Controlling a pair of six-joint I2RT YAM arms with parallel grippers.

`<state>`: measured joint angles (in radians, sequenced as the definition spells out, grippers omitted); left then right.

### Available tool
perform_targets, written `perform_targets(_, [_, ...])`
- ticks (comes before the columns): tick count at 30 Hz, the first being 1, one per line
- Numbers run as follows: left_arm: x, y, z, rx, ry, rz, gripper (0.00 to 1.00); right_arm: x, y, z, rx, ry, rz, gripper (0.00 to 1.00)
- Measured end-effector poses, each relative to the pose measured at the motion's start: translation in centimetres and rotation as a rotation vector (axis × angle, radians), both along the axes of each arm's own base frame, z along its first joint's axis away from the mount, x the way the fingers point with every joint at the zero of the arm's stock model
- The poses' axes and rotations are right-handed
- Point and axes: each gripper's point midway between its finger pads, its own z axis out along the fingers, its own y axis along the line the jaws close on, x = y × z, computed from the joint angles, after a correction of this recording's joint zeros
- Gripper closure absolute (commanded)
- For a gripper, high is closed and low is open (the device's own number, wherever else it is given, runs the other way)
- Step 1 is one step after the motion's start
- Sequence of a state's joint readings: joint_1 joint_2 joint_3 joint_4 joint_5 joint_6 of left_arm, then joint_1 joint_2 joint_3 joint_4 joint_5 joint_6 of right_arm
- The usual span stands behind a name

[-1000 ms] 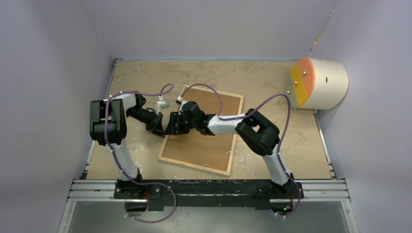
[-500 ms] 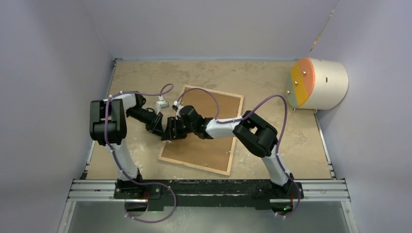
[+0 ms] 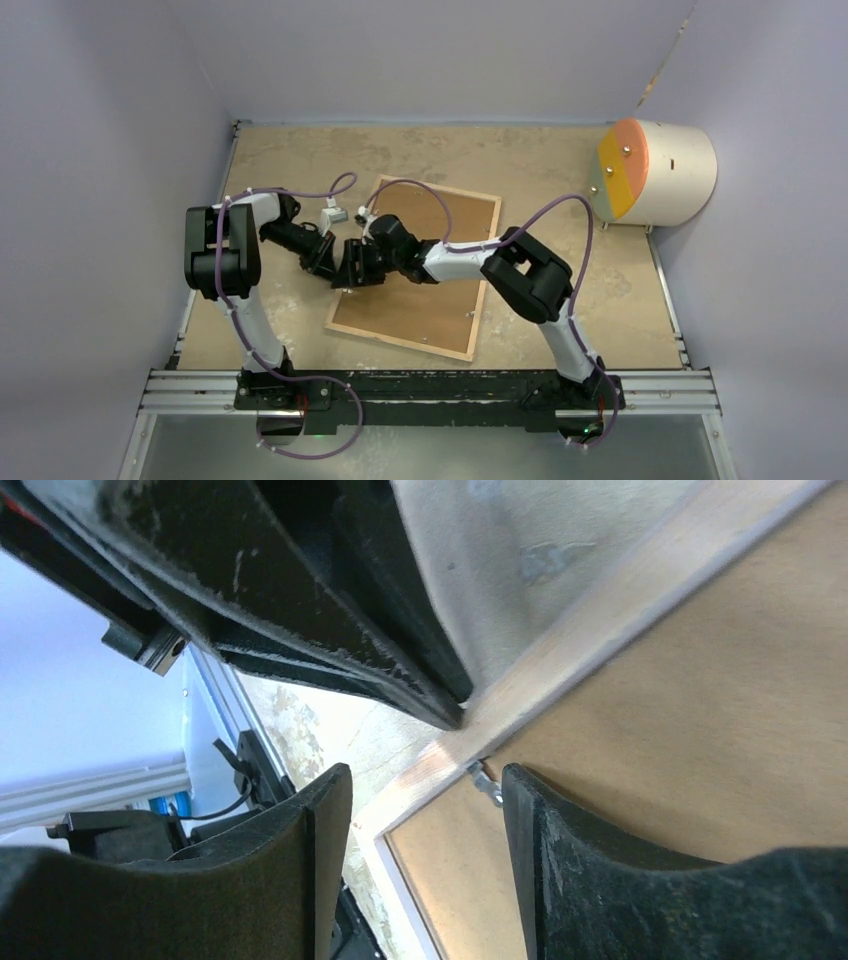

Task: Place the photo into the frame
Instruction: Install the photo frame at the center of the board.

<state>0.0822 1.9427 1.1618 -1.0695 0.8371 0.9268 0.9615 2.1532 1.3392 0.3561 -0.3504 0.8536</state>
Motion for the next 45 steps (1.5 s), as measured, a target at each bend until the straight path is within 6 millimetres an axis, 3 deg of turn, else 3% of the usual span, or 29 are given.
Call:
perform_targets(3, [0.0,0.0,0.0,0.0,0.0,0.0,0.91,1.1,-1.0,0.3,-0.013,0.001,-0.023,0.33])
perform_targets(7, [0.0,0.0,0.0,0.002,0.0,-0.001,0.91,5.2,-5.0,1.5,-0.039,-0.017,-0.132,0.19])
perform_targets(12, [0.0,0.0,0.0,0.002,-0.004,-0.001,0.91,11.4,-14.0,4.6,-0.109,-0.097,-0.383,0.07])
perform_targets(15, [-0.1,0.0,0.0,0.002,-0.007,-0.001,0.91,14.1,-19.8,5.9,-0.168,-0.14,-0.545,0.04])
perform_targets(19, [-0.3,0.0,0.0,0.002,-0.017,-0.006,0.91,14.5,-28.3,4.4,-0.306,-0.132,-0.75,0.02])
perform_targets(21, [-0.4,0.0,0.0,0.002,-0.021,-0.008,0.91,13.5,-31.2,2.8,-0.374,-0.108,-0.807,0.01])
perform_targets(23, [-0.5,0.0,0.0,0.002,-0.026,-0.009,0.91,12.4,-32.8,1.1,-0.434,-0.076,-0.827,0.01])
perform_targets(26, [-0.6,0.0,0.0,0.002,-0.035,-0.012,0.91,11.3,-33.3,-0.6,-0.48,-0.037,-0.814,0.01])
perform_targets(30, [-1.3,-0.4,0.0,0.003,-0.046,-0.03,0.91,11.6,-32.5,-1.4,-0.47,-0.02,-0.779,0.01])
perform_targets(35, [-4.0,-2.2,-0.1,0.03,-0.019,-0.134,0.91,15.1,-30.6,-1.1,-0.431,-0.052,-0.734,0.01])
perform_targets(39, [-5.0,-3.1,-0.2,0.051,-0.008,-0.197,0.91,17.9,-29.0,-0.7,-0.391,-0.075,-0.713,0.01])
perform_targets(42, [-5.3,-3.1,-0.2,0.059,0.001,-0.209,0.9,18.4,-28.7,-0.5,-0.39,-0.07,-0.707,0.02])
perform_targets(45, [-4.6,-2.4,0.0,0.065,-0.016,-0.197,0.77,18.2,-28.9,-0.1,-0.4,-0.061,-0.713,0.04])
